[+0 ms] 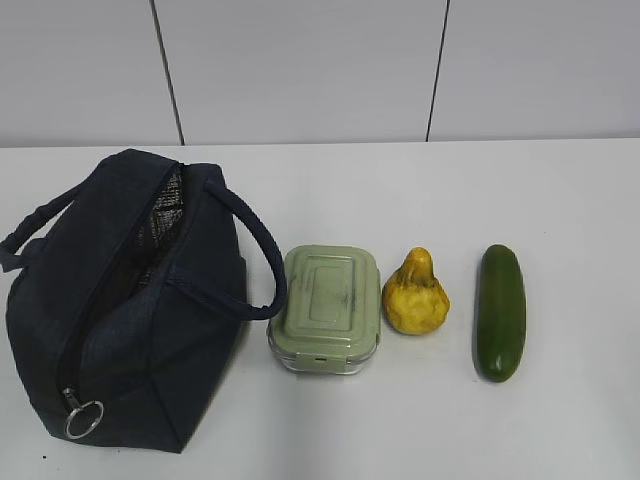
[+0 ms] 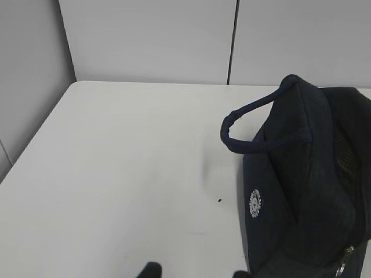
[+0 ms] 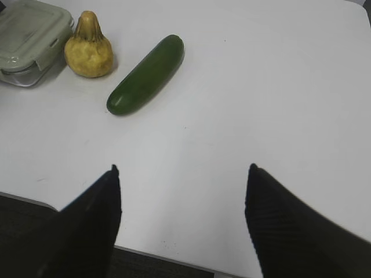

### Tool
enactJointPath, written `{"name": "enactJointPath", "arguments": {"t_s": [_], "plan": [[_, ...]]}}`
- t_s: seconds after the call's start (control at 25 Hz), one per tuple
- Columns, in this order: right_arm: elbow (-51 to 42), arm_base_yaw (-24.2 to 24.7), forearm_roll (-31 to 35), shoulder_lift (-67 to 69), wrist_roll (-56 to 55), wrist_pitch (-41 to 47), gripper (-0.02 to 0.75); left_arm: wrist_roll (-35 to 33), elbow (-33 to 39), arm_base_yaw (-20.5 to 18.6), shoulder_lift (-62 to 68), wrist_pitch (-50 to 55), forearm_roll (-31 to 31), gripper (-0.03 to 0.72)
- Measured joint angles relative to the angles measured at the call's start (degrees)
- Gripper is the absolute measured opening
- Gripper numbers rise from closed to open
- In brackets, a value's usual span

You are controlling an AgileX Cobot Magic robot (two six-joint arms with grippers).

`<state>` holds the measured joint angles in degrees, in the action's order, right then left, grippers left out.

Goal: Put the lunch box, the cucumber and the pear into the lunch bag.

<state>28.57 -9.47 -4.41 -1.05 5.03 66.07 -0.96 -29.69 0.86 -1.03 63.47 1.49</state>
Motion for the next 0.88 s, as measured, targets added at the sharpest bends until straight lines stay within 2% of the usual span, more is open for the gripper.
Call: {"name": "enactJointPath", "arguments": {"t_s": [0.88], "plan": [[0.0, 0.0, 0.0, 0.0, 0.0, 0.0, 0.521, 0.0, 0.0, 0.0, 0.0, 0.0, 0.0, 0.238]]}}
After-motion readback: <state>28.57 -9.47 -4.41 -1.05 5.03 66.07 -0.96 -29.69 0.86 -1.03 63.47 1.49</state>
